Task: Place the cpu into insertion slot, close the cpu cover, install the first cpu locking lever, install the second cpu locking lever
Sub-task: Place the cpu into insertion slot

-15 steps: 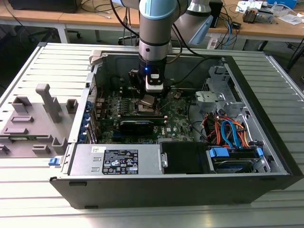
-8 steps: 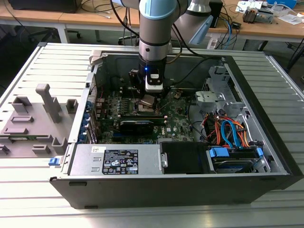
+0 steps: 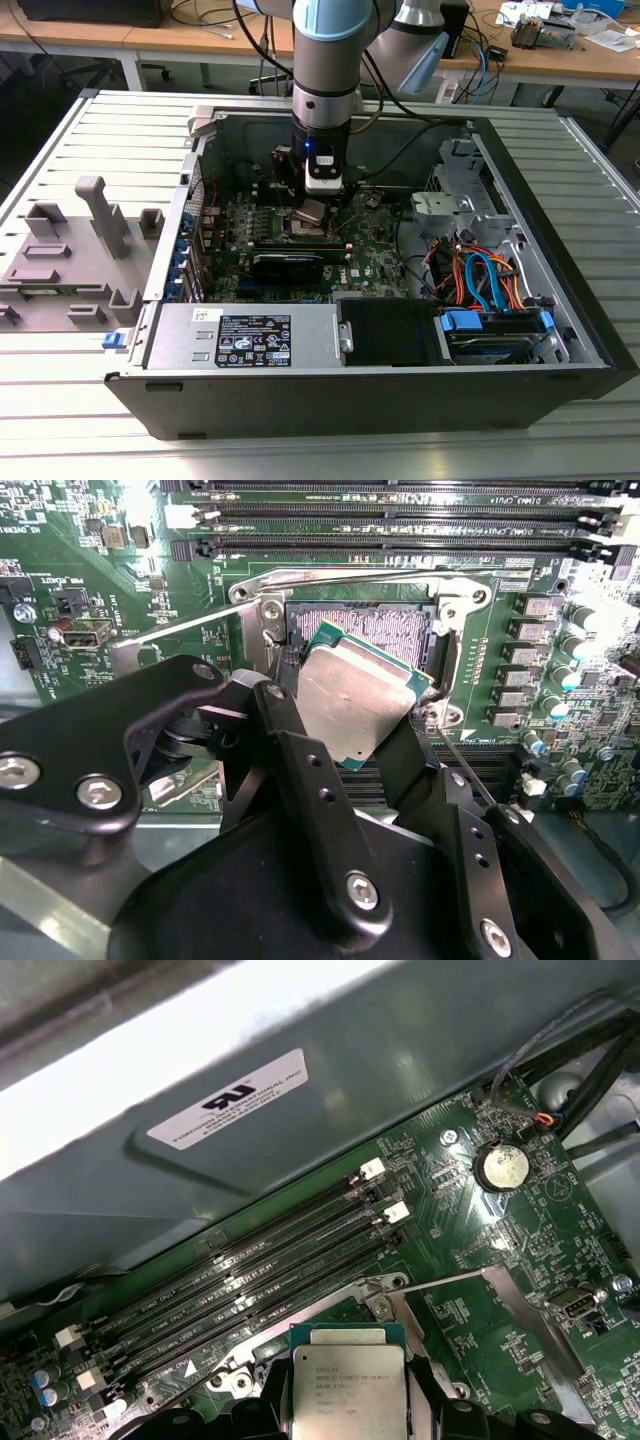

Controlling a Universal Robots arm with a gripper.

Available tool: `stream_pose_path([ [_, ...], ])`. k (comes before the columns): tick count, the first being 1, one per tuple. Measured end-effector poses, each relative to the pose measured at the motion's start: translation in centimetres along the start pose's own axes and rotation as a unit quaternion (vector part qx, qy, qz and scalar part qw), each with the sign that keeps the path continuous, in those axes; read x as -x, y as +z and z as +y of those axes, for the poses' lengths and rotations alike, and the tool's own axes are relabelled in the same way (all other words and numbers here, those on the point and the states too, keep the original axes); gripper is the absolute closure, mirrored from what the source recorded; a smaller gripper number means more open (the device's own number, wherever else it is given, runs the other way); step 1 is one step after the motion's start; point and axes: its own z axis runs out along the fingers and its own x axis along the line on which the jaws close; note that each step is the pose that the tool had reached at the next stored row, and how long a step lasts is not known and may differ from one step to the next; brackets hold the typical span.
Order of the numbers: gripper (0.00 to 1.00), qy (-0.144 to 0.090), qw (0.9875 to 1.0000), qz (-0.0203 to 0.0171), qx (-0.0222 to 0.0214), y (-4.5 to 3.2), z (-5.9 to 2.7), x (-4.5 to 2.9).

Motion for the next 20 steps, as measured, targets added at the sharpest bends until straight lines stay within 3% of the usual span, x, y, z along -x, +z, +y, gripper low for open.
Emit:
stream_pose_path([
  [20,0.45,0.013,0.9999,-0.0001,0.0002,0.0,0.0,0.0],
])
